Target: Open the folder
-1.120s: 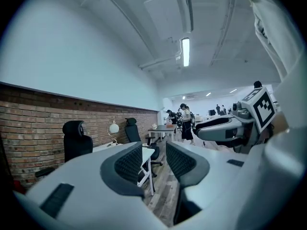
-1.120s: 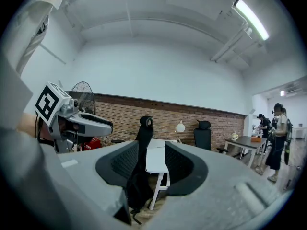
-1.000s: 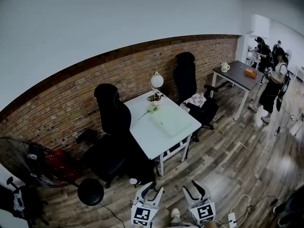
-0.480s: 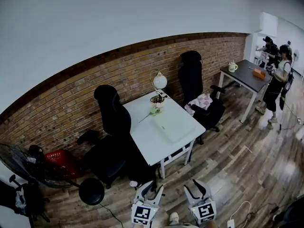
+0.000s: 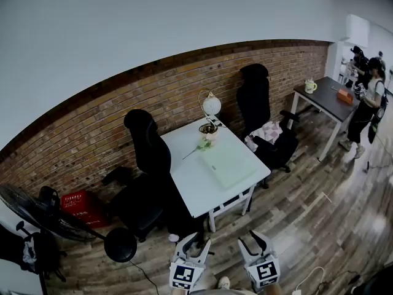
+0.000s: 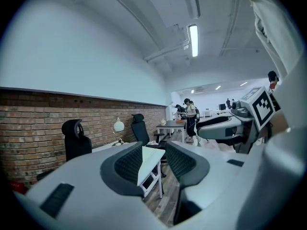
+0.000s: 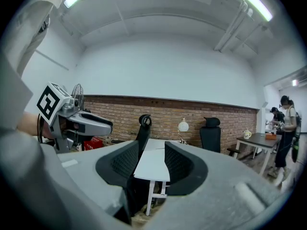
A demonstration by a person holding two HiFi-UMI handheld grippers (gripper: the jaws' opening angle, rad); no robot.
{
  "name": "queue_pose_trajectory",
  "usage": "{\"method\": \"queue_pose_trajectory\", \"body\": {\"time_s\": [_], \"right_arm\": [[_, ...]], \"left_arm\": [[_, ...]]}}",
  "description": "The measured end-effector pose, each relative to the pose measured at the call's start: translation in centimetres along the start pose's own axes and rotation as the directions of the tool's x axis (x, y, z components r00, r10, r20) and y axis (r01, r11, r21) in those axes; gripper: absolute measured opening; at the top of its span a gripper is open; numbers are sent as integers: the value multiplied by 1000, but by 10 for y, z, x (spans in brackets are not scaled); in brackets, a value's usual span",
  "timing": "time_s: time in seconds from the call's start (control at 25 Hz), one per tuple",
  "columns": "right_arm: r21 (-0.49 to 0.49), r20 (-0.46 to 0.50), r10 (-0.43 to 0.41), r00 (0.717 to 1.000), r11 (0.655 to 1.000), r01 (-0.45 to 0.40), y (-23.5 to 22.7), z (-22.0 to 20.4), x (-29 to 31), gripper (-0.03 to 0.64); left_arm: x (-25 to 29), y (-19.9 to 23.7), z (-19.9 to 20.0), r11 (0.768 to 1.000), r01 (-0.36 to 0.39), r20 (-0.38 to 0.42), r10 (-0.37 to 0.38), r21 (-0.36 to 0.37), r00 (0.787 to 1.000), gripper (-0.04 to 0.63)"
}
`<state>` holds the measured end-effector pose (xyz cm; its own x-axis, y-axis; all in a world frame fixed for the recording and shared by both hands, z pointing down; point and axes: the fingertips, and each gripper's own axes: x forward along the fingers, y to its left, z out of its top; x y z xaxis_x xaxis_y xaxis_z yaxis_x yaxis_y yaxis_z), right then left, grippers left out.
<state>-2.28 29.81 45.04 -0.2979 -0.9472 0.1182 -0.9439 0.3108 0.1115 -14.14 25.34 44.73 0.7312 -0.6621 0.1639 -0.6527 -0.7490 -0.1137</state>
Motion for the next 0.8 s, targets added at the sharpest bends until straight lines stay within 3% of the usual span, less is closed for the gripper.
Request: {"method": "queue_pose_trajectory", "body": {"time_s": [0.12, 0.28, 0.44, 0.56, 0.8], "right_arm": [[61, -24, -1, 1000, 998, 3, -7, 3, 4, 172], [-11, 15, 14, 1000, 1000, -14, -18, 0, 9, 172], [-2, 12, 14, 1000, 1000, -14, -24, -1, 14, 172], [4, 10, 16, 1000, 1000, -16, -26, -3, 17, 172], [87, -33, -1, 999, 996, 4, -30, 0, 23, 172]], "left_arm": [[8, 1, 1, 1000, -10, -5, 10, -5, 1000, 156], [16, 0, 4, 999, -20, -14, 20, -26, 1000, 156], [22, 1, 5, 1000, -21, -10, 21, -4, 1000, 156], [25, 0, 2, 999, -26, -30, 25, -26, 999, 156], [35, 6, 5, 999, -22, -25, 21, -25, 999, 155]]}}
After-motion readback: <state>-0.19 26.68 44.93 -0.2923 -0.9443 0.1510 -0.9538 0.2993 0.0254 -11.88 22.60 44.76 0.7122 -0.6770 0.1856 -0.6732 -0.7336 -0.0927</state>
